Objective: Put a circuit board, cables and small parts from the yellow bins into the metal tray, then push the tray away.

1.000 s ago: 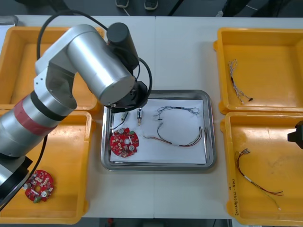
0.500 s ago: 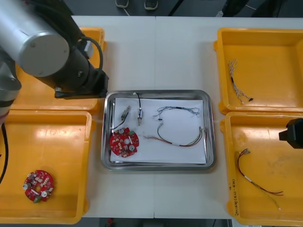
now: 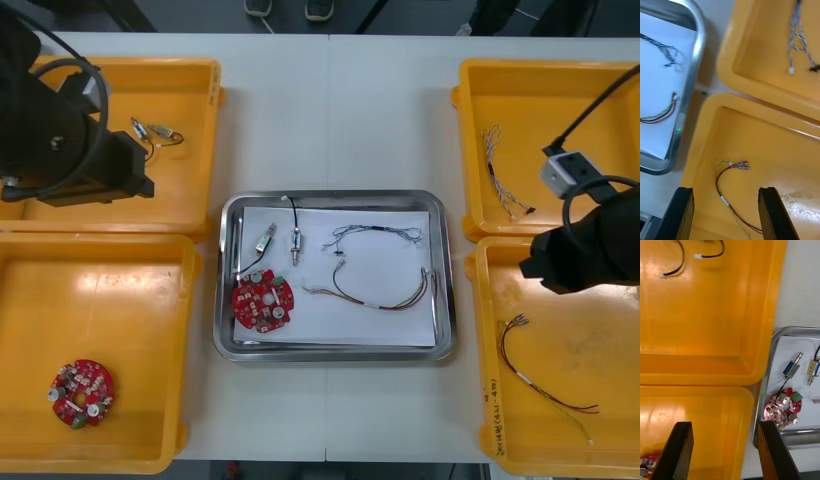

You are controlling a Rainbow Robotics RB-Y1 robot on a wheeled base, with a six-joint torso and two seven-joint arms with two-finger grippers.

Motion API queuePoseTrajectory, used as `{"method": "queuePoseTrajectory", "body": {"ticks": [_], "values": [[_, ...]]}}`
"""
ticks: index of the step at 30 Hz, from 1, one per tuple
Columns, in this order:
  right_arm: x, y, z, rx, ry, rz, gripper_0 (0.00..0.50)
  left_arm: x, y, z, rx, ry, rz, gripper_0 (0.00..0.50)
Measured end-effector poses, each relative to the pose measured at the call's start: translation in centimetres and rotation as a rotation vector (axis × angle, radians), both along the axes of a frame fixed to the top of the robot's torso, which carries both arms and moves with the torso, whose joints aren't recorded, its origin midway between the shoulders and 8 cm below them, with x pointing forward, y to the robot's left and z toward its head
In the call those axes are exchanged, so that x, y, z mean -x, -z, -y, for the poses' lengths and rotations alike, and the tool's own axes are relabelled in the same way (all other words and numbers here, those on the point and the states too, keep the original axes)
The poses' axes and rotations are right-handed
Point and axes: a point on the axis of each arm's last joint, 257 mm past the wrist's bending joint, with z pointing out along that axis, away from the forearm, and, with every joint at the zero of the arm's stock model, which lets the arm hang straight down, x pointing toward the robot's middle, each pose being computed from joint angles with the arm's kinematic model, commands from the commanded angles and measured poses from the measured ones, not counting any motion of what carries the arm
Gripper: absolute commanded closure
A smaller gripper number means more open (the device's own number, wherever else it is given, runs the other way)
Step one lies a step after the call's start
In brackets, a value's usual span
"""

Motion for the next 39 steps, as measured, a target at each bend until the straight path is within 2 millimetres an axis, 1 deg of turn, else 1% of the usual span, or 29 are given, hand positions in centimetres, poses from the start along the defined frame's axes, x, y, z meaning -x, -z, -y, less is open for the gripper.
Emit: {"method": "queuePoseTrajectory", "body": {"ticks": [5,11,15,20,25,30,33,36,39], "values": [[-0.2,-0.1,-3.6,0.045,-0.122,0.002,0.0,0.4,0.0,-3.1,-0.037,0.008,0.009,0.0],[0.8,1.1,-7.6,0.117,-0.274,-0.026,0.0,1.3,0.6,-6.0,-0.123,0.104,0.008,0.0],[1.5,1.8,-9.8,0.178,-0.37,-0.034,0.0,1.9,1.1,-7.6,-0.133,0.091,-0.004,0.0],[2.0,2.6,-11.7,0.267,-0.494,-0.026,0.0,2.6,1.5,-9.0,-0.132,0.065,-0.02,0.0],[2.4,3.3,-13.6,0.379,-0.725,0.013,0.0,3.2,1.7,-10.2,-0.133,0.04,-0.031,0.0],[2.3,3.7,-15.6,0.404,-0.754,0.055,0.0,3.7,2.1,-11.1,-0.133,0.02,-0.041,0.0],[2.5,4.3,-16.7,0.463,-0.843,0.081,0.0,3.9,2.3,-11.4,-0.131,0.012,-0.047,0.0],[3.0,5.3,-17.9,0.507,-0.952,0.079,0.0,4.2,2.6,-11.7,-0.129,0.005,-0.056,0.0],[2.9,6.5,-19.5,0.497,-0.989,0.079,0.0,4.4,2.9,-11.8,-0.128,0.001,-0.062,0.0]]}}
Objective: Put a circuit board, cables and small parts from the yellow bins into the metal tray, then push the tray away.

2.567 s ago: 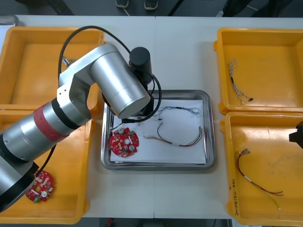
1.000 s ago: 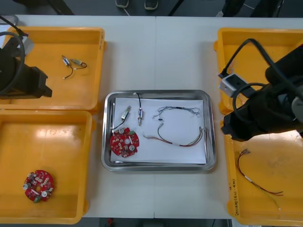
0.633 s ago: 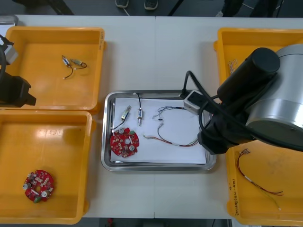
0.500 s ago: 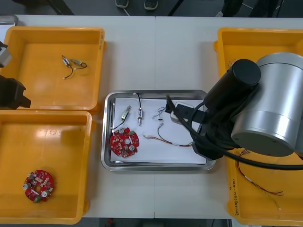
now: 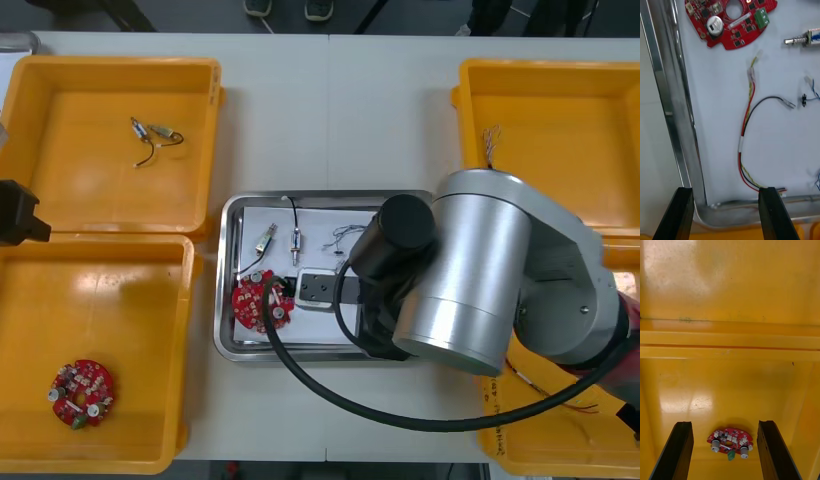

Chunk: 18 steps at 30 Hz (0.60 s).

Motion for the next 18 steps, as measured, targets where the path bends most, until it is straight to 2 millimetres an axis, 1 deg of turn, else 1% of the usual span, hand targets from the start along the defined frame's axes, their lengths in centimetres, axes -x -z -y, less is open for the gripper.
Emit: {"method": "queuePoseTrajectory", "body": {"ticks": [6,10,18], "values": [[-0.1,2.1,-2.0,-0.012,-0.019,-0.035,0.0,0.3,0.4,-0.1,0.0,-0.003,-0.009,0.0],[0.3,3.5,-2.5,0.0,-0.029,-0.059,0.0,0.3,0.4,-0.1,0.001,-0.004,-0.01,0.0],[1.9,5.7,-3.2,0.045,-0.088,-0.069,0.0,0.3,0.4,-0.1,0.001,-0.003,-0.011,0.0]]}}
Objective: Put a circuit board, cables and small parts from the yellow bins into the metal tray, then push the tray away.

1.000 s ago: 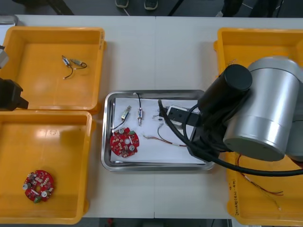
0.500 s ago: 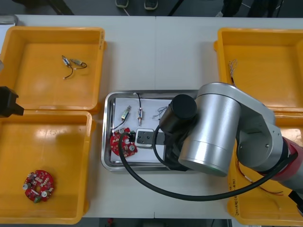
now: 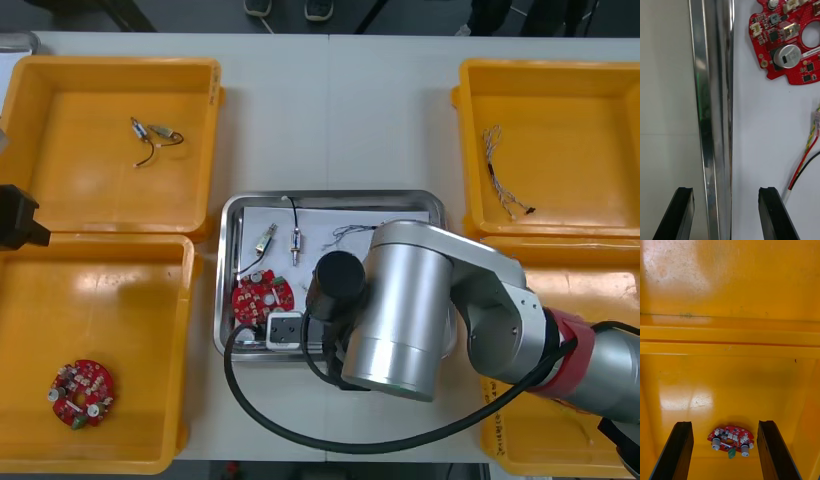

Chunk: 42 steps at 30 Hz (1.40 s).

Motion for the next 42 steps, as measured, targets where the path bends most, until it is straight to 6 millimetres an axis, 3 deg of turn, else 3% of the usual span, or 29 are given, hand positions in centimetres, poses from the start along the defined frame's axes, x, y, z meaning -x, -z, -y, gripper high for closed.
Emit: {"method": "queuePoseTrajectory", "body": {"ticks": [9,17,32,42], "values": [[0.9,1.3,-0.7,0.039,-0.04,0.02,0.0,0.0,0.0,0.0,0.0,0.0,0.0,0.0],[0.4,2.5,-0.8,0.067,-0.015,0.018,0.0,0.0,0.0,0.0,0.0,0.0,0.0,0.0],[-1.3,2.8,-0.7,0.071,0.001,0.074,0.0,0.0,0.0,0.0,0.0,0.0,0.0,0.0],[-1.1,3.0,-0.6,0.079,-0.003,0.074,0.0,0.0,0.0,0.0,0.0,0.0,0.0,0.0]]}}
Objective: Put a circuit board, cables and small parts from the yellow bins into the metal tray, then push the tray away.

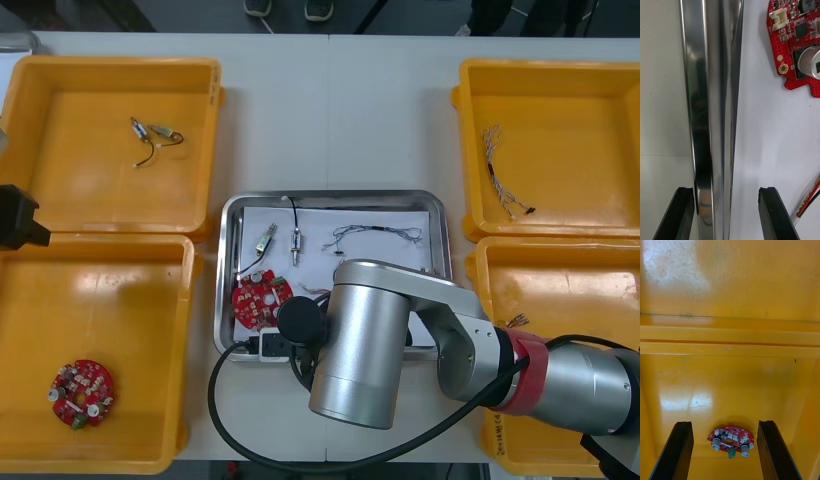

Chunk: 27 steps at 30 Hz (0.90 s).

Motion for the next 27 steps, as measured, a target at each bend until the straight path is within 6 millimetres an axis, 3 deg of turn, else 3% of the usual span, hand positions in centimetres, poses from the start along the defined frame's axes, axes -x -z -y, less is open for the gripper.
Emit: {"method": "queuePoseTrajectory", "body": {"ticks": [1,2,3,6,18,27], "values": [[0.0,0.0,0.0,0.0,0.0,0.0,0.062,0.0,0.0,0.0,0.0,0.0,0.0,0.0],[0.0,0.0,0.0,0.0,0.0,0.001,0.257,0.0,0.0,0.0,0.0,0.0,0.0,0.0],[0.0,0.0,0.0,0.0,0.0,0.001,0.403,0.0,0.0,0.0,0.0,0.0,0.0,0.0],[0.0,0.0,0.0,0.001,0.001,0.002,0.5,0.0,0.0,0.0,0.0,0.0,0.0,0.0],[-0.9,-0.4,-0.7,-0.032,-0.009,0.037,0.5,0.0,0.0,0.0,0.0,0.0,0.0,0.0],[-2.9,-1.5,-0.8,-0.061,-0.027,0.089,0.5,0.0,0.0,0.0,0.0,0.0,0.0,0.0]]}}
